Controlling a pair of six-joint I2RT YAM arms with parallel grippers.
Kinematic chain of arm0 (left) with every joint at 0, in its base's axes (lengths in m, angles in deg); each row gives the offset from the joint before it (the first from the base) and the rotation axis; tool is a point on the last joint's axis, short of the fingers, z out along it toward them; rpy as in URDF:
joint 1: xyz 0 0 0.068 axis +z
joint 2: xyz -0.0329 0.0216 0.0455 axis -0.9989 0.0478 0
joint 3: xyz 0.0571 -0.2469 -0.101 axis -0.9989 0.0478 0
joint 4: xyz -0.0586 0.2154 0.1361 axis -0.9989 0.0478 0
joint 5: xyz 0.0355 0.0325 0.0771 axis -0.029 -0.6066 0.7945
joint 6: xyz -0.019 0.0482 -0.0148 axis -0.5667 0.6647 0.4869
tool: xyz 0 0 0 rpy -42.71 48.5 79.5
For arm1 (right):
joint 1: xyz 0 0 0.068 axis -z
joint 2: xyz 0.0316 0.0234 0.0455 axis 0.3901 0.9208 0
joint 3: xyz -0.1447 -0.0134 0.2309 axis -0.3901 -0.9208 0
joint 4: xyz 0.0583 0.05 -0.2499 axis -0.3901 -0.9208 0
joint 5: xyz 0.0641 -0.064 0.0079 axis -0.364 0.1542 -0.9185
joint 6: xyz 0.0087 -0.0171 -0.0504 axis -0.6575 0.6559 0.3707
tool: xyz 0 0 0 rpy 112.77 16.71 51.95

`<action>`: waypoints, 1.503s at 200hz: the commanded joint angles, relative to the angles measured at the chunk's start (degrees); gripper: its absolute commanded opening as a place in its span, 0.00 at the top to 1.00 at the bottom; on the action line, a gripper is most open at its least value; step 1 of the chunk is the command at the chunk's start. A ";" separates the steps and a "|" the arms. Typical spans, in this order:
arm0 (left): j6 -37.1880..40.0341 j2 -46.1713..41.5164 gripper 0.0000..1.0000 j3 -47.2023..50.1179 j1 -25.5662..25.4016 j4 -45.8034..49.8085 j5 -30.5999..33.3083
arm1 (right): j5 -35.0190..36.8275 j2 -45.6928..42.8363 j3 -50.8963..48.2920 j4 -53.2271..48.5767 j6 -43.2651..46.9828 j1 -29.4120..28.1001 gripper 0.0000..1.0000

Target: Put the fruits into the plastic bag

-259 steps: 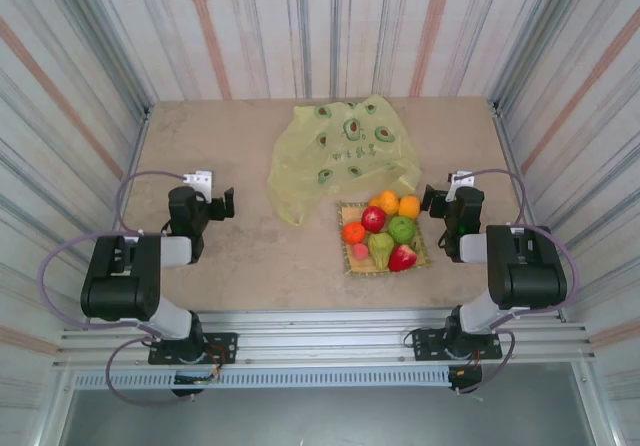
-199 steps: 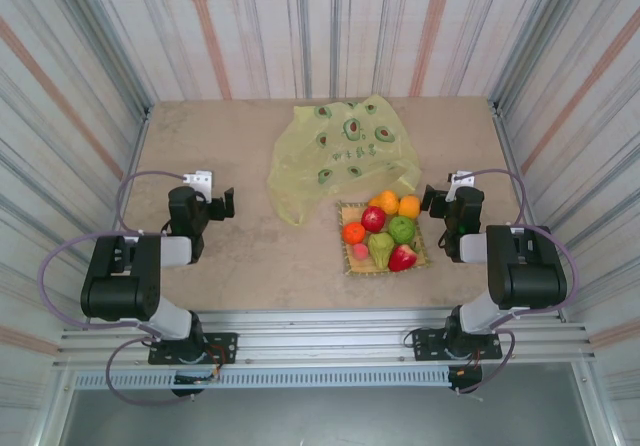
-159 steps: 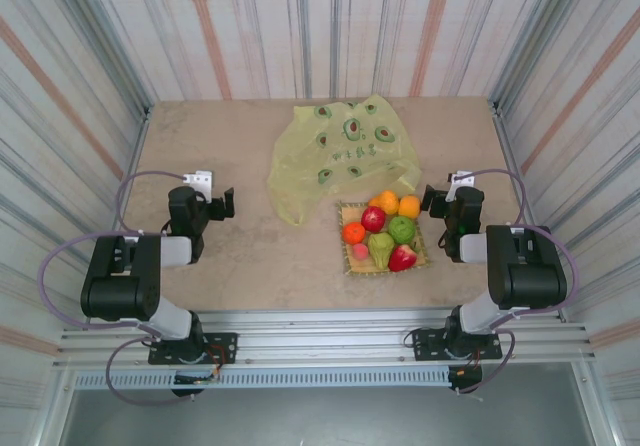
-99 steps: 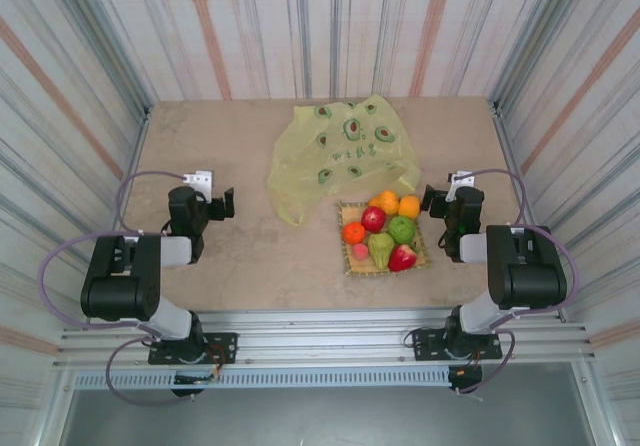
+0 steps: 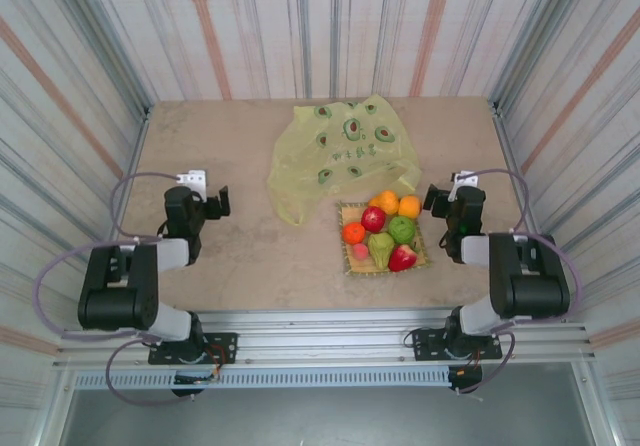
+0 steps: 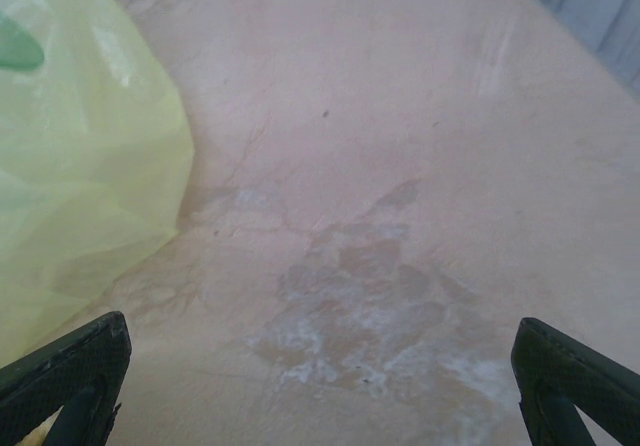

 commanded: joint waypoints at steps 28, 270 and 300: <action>-19.42 -17.33 0.01 -2.92 1.58 19.86 14.60 | 10.24 -22.80 5.24 -19.91 -14.43 6.32 0.01; -15.19 10.18 0.02 -39.33 -45.56 64.85 4.72 | -10.03 1.20 35.85 -60.14 -16.11 -12.44 0.05; -14.30 15.94 0.07 -41.15 -45.56 62.66 7.60 | -9.96 8.24 38.49 -58.32 -16.02 -12.57 0.13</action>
